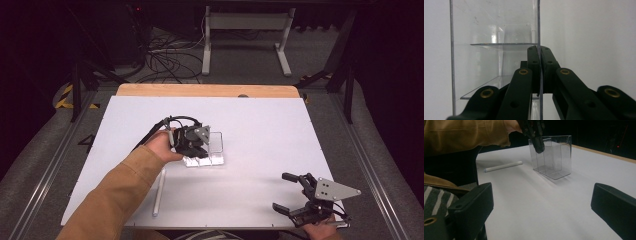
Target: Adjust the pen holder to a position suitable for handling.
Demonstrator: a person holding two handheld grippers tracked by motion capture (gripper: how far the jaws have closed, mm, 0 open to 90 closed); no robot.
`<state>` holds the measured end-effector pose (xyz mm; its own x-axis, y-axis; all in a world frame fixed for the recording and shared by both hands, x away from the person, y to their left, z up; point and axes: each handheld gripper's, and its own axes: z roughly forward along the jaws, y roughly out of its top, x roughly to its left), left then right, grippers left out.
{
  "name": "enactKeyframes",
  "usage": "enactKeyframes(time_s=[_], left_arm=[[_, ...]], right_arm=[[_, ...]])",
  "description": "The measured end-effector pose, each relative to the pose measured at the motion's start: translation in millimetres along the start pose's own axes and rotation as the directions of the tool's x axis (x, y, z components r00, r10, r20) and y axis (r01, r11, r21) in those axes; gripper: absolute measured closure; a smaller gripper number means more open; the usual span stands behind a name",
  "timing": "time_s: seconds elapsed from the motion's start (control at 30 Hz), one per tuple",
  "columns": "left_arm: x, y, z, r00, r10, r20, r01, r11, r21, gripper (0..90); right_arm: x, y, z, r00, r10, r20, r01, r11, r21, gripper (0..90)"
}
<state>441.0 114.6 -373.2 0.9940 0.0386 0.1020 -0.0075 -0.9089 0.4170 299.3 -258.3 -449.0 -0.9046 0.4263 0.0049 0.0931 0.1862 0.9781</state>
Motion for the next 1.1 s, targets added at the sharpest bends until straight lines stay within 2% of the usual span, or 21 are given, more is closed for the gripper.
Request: enactKeyframes(time_s=[0.13, 0.57, 0.67, 0.77, 0.83, 0.9, 0.93, 0.97, 1.03, 1.1], left_arm=[[0.9, -0.2, 0.4, 0.9999, -0.015, -0.003, 0.015, 0.9999, -0.002, 87.7], [-0.8, 4.2, 8.4, 0.9992, 0.039, 0.005, -0.039, 0.9992, -0.007, 86.8], [0.3, 3.0, 7.7, 0.9994, 0.034, 0.001, -0.034, 0.9992, -0.019, 85.9], [-0.1, 1.6, 3.8, 0.9995, 0.016, -0.028, -0.017, 0.9988, -0.046, 78.5], [-1.0, 0.5, -1.1, 0.9995, -0.003, -0.032, 0.000, 0.9969, -0.078, 72.9], [-2.9, -0.8, -7.8, 0.9985, -0.025, -0.048, 0.019, 0.9936, -0.112, 66.2], [-3.9, -2.2, -12.9, 0.9979, -0.037, -0.053, 0.029, 0.9896, -0.141, 61.2], [-4.7, -3.1, -15.2, 0.9975, -0.047, -0.054, 0.038, 0.9874, -0.154, 61.2], [-7.2, -7.0, -25.0, 0.9947, -0.073, -0.072, 0.056, 0.9752, -0.214, 54.4], [-10.8, -13.9, -36.2, 0.9907, -0.106, -0.085, 0.077, 0.9512, -0.299, 51.0]], right_arm=[[0.2, 0.0, 0.1, 1.0000, 0.000, -0.001, 0.000, 1.000, 0.000, 4.9], [0.0, -0.3, -0.1, 1.0000, 0.000, -0.005, 0.000, 1.000, 0.001, 4.9], [-0.2, -0.4, -0.3, 1.0000, 0.000, -0.006, 0.000, 1.000, 0.001, 4.9], [-0.1, -0.3, -0.5, 1.0000, 0.000, -0.006, 0.000, 1.000, -0.001, 4.9], [0.1, -0.2, -0.5, 1.0000, 0.001, -0.006, -0.001, 1.000, -0.001, 4.9], [0.2, -0.1, -0.5, 1.0000, 0.000, -0.005, 0.000, 1.000, -0.002, 4.9], [0.0, -0.1, -0.6, 1.0000, 0.000, -0.004, 0.000, 1.000, -0.003, 4.9], [0.0, -0.1, -0.6, 1.0000, 0.000, -0.004, 0.000, 1.000, -0.003, 4.9], [0.1, 0.0, -0.7, 1.0000, 0.000, -0.004, 0.000, 1.000, -0.003, 4.9], [0.0, -0.1, -0.4, 1.0000, 0.000, -0.003, 0.000, 1.000, -0.003, 4.9]])
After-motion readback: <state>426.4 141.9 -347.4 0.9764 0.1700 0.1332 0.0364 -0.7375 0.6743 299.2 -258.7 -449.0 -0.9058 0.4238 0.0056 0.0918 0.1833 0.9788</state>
